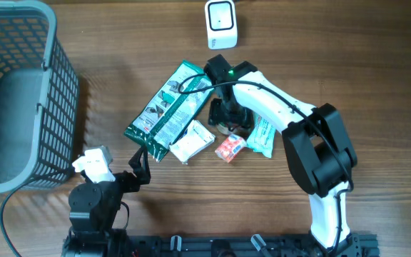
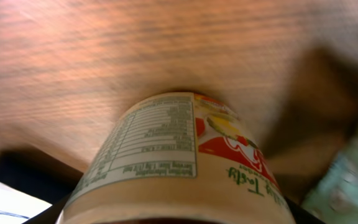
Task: Scan the item barcode
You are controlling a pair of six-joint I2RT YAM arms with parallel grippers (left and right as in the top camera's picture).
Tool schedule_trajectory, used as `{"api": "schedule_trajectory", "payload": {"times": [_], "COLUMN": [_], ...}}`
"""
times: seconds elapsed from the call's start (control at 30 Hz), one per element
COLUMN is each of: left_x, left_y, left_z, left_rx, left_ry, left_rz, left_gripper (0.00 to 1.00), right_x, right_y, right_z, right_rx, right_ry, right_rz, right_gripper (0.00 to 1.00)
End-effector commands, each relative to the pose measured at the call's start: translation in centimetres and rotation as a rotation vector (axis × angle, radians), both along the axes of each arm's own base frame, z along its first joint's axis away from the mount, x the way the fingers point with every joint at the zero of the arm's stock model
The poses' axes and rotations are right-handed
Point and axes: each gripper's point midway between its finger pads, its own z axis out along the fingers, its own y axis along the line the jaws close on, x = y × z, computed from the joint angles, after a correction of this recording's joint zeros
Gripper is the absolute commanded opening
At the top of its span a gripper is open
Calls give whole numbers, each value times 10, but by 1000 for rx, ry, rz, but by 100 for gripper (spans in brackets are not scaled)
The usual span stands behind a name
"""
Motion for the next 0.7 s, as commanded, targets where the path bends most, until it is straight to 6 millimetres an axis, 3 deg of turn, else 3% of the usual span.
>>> {"api": "schedule_trajectory", "payload": {"times": [0.0,0.23,0.47,0.67], "left_x": [1,1,1,1], "left_y": [3,3,3,3], "left_z": [-2,-2,-2,-2], "left_rx": [-3,-3,-3,-3], "left_ry": [3,3,3,3], "left_rz": [21,20,20,21], "left_gripper": [100,100,100,100], "right_x": [8,11,19,-8], "right_y": [-4,14,17,37], "right_z": [18,61,64,73], "right_rx": [-1,88,79,203], "right_ry": [23,55,43,190], "right_rz": [-25,-61,-281,-211], "right_gripper": [56,56,54,54]}}
